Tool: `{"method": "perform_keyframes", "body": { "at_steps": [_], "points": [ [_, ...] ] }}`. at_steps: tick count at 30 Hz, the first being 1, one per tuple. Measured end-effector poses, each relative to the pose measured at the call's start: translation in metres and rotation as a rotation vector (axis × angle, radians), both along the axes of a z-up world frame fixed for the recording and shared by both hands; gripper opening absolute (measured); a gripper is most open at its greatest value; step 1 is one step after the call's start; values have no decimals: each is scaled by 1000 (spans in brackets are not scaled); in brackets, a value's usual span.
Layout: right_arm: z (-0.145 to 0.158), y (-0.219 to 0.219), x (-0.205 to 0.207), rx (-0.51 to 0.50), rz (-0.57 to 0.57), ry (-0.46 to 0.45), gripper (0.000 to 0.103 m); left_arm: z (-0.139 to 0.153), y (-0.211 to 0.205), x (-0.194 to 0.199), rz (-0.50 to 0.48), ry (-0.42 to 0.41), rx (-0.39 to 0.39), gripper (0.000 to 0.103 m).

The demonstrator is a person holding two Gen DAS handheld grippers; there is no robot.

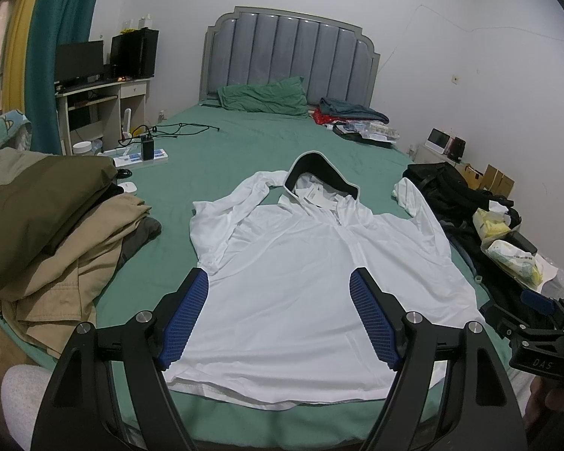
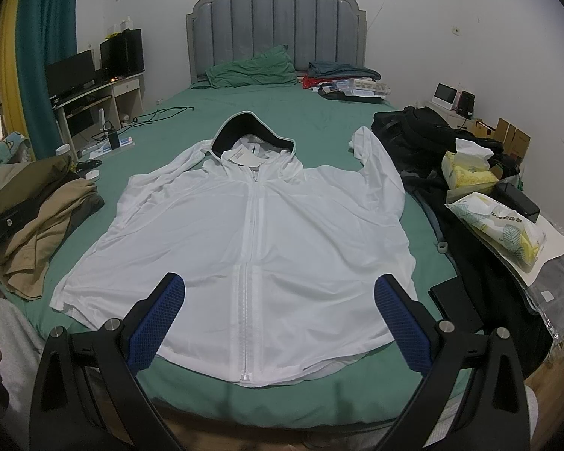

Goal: Fold large clothes

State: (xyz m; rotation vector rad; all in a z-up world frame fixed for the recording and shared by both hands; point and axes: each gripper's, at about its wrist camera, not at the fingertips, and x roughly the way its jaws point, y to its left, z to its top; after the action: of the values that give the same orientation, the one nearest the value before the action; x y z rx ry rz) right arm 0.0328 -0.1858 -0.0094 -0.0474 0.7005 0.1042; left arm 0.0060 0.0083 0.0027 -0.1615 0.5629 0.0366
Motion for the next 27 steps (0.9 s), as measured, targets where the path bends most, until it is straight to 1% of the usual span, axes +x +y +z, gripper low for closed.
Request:
{"method": "perform_keyframes", "body": {
  "at_steps": [21,25,26,27],
  "points": [
    [0,1,1,1,1,3,100,1,-2,5,0,16,3,81],
    [-1,3,9,-5,8,12,100,-6,-1,16,-27,45,-9,81],
    [-2,4,12,-6,10,14,100,-11,2,24,-40,73,-34,81],
    [-3,4,16,-5,13,16,100,-15,4,29,-47,92,-43,81]
  ]
}}
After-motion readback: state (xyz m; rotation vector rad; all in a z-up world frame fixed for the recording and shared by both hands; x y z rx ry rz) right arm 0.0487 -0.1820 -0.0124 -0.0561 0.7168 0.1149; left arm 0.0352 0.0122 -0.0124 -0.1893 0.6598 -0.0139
